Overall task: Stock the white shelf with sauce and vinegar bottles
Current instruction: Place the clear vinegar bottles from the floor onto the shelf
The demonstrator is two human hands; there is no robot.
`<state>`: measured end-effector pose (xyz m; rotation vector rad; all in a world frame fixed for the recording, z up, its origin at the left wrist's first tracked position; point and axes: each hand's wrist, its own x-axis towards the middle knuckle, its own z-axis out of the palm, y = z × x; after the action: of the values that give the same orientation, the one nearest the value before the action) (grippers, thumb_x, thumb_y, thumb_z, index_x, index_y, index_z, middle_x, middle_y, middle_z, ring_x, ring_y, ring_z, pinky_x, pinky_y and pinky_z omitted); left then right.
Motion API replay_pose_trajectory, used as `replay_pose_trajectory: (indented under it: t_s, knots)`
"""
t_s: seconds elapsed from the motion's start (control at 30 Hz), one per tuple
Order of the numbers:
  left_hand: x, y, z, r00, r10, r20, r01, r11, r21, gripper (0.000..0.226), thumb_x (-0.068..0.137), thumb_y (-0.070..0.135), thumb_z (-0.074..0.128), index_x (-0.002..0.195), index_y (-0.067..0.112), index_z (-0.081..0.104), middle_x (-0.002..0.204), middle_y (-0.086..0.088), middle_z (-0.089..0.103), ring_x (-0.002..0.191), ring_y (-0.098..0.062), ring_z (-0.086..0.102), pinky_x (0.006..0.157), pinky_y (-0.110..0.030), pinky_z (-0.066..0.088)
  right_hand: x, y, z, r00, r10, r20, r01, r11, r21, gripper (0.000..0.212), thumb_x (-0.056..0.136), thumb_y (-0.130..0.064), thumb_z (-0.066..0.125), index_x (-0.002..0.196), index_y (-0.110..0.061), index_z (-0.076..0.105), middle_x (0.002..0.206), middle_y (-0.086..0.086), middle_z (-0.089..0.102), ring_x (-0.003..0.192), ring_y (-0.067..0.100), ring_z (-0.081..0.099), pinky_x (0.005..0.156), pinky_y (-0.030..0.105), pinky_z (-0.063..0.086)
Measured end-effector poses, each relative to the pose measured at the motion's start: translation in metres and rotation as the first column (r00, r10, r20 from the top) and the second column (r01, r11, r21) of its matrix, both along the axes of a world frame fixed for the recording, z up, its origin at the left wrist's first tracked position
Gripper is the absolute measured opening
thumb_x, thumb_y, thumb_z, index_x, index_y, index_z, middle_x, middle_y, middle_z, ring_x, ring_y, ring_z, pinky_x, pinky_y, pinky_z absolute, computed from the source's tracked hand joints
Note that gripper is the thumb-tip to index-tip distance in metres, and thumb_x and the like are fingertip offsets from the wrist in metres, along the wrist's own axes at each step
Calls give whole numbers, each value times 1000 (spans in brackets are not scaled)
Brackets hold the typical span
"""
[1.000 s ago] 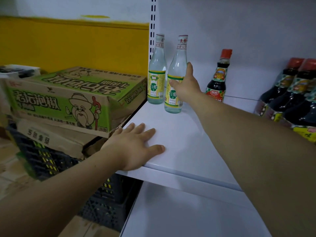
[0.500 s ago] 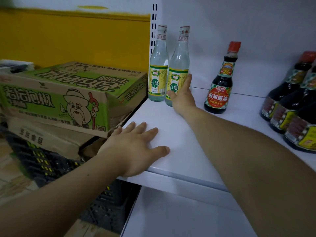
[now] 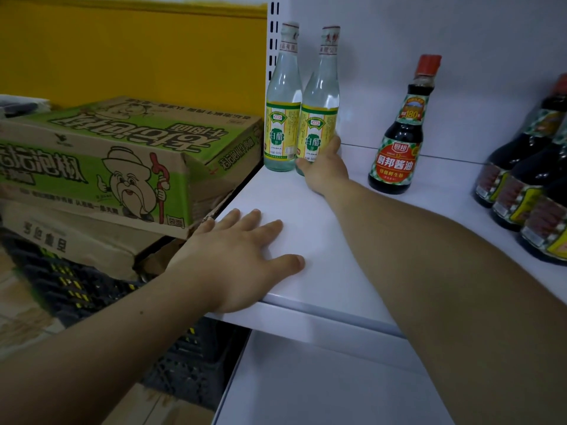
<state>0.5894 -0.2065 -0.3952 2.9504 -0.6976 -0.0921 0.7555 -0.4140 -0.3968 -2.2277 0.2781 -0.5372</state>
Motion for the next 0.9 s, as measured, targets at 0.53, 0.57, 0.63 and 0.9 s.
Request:
replay_pose_trajectory:
  t_s: [0.53,0.57,0.63,0.9]
  knots:
    - [-45,29,31,991,11,-131,-49,957,-285,85,81,65,56,150,34,20,161,1,7,147,-17,8,117,-38,13,-185,39,50,948,125,-294,-230,906,-356,79,92,-57,52,150,-12,27,149,13,40,132,30,43,98,33,39]
    - [-58,37,34,991,27,-133,-64,955,-288,82,83,62,56,151,33,19,161,1,7,147,-18,8,116,-38,14,-199,46,57,947,145,-288,-250,894,-372,79,92,-58,51,151,-12,25,151,12,38,133,29,42,98,33,39]
    - [-85,60,38,986,60,-153,-101,956,-276,82,84,61,56,151,32,18,161,3,6,147,-21,11,116,-42,17,-225,64,67,940,176,-293,-285,877,-386,81,92,-59,49,153,-12,23,153,11,36,133,29,42,97,34,39]
    - [-211,163,1,899,329,-290,-401,883,-242,89,82,60,60,152,32,11,160,2,9,144,-24,21,113,-38,27,-327,189,42,808,503,-307,-586,743,-324,74,95,-56,48,153,-16,24,157,8,29,139,29,34,105,38,35]
